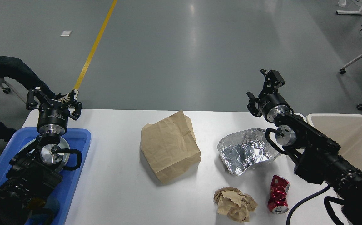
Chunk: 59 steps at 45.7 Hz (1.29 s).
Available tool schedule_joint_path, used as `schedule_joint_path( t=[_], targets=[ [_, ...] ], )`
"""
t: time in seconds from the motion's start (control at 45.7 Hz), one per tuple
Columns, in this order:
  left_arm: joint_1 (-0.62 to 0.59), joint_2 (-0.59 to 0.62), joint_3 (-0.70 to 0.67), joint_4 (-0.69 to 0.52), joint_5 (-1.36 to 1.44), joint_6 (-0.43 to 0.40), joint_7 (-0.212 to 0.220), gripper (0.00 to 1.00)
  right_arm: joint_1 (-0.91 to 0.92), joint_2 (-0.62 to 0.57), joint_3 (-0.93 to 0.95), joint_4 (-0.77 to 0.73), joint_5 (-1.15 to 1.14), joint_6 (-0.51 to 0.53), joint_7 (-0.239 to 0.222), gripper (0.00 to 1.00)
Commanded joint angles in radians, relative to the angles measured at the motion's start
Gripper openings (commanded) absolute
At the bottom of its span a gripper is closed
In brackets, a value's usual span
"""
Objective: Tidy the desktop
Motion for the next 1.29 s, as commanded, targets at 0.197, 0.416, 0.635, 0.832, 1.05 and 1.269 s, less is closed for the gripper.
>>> schedule_joint_path(
  t=[0.197,0.416,0.635,0.832,1.05,1.269],
  targets=[
    [0.000,0.000,0.000,0.000,0.000,0.000,0.000,0.96,0.001,-0.001,0.000,0.000,0.000,0.000,-0.002,1.00],
    [0.000,0.000,0.000,0.000,0.000,0.000,0.000,0.96,0.001,-0.001,0.000,0.000,0.000,-0.002,-0.002,1.00],
    [0.000,0.000,0.000,0.000,0.000,0.000,0.000,0.96,0.001,0.000,0.000,0.000,0.001,-0.002,-0.002,1.00],
    [0.000,0.000,0.000,0.000,0.000,0.000,0.000,0.96,0.001,-0.001,0.000,0.000,0.001,-0.002,-0.002,1.00],
    [0.000,0.000,0.000,0.000,0.000,0.000,0.000,0.96,0.001,-0.006,-0.005,0.003,0.000,0.002,-0.003,1.00],
    [0.000,0.000,0.000,0.000,0.000,0.000,0.000,0.96,0.006,-0.012,-0.101,0.002,0.000,0.009,-0.003,1.00]
  ],
)
